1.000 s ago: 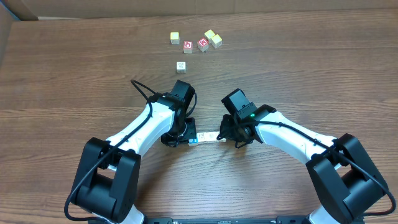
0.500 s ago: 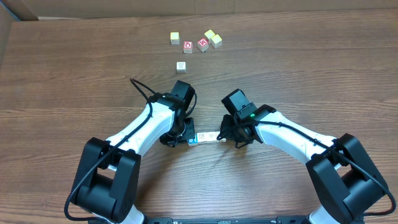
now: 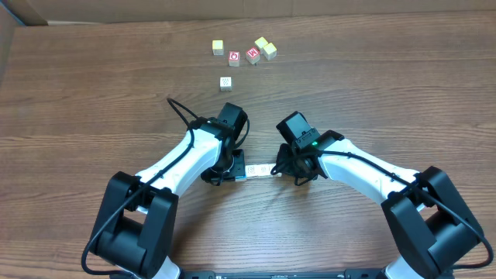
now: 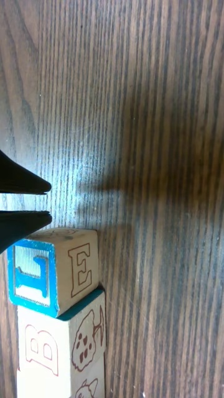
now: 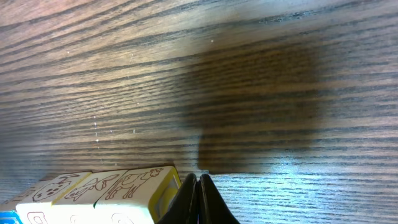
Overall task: Flip 4 blocks
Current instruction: 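Squeeze the block row together between left and right grippers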
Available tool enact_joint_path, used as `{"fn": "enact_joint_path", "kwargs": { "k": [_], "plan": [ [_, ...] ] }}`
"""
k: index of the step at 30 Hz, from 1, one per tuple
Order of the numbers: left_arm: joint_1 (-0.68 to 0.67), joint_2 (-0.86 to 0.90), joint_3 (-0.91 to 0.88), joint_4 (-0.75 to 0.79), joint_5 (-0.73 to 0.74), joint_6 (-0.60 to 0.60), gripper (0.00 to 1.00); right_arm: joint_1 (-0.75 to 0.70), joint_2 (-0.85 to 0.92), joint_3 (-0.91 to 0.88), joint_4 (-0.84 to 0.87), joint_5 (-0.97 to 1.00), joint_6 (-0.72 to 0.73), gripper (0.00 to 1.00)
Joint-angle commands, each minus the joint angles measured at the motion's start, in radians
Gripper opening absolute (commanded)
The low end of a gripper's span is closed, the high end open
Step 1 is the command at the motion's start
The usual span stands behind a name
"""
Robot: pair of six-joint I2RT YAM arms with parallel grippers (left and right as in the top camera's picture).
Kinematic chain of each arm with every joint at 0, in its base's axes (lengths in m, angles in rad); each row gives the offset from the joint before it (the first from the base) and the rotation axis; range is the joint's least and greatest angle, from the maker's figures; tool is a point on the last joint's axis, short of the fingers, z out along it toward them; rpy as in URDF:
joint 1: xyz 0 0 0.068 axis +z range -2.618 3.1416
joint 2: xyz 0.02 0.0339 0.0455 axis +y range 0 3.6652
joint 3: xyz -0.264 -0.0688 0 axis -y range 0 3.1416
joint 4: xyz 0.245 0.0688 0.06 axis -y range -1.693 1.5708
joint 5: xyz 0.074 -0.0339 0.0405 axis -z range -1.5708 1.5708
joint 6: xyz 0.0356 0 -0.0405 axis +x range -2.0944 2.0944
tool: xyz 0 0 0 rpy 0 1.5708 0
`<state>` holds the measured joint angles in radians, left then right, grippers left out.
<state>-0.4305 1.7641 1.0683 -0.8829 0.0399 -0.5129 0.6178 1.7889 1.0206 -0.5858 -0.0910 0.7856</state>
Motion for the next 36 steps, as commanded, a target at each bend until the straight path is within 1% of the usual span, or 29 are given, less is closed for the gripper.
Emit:
{"fn": "enact_joint_path", "kwargs": {
  "k": [1,3,6,8,19,36],
  "plan": [
    [-0.005,0.014,-0.008,-0.002,-0.019,0.019,0.04,0.005,0.002,-0.004,-0.003,-0.009,-0.001,0.04],
    [-0.005,0.014,-0.008,-0.002,-0.024,0.019,0.04,0.005,0.000,-0.003,-0.007,-0.009,-0.001,0.04],
    [-0.005,0.014,-0.008,-0.002,-0.024,0.019,0.04,0.005,-0.010,0.027,-0.063,-0.008,-0.005,0.04],
    [-0.005,0.014,-0.008,-0.002,-0.025,0.019,0.04,0.005,-0.023,0.047,-0.083,-0.007,-0.031,0.04],
    [-0.005,0.014,-0.014,0.004,-0.047,0.019,0.04,0.005,-0.025,0.047,-0.074,0.011,-0.034,0.04],
    [-0.006,0.014,-0.018,0.033,-0.043,0.014,0.04,0.005,-0.025,0.047,-0.061,-0.006,-0.034,0.04]
  ]
}}
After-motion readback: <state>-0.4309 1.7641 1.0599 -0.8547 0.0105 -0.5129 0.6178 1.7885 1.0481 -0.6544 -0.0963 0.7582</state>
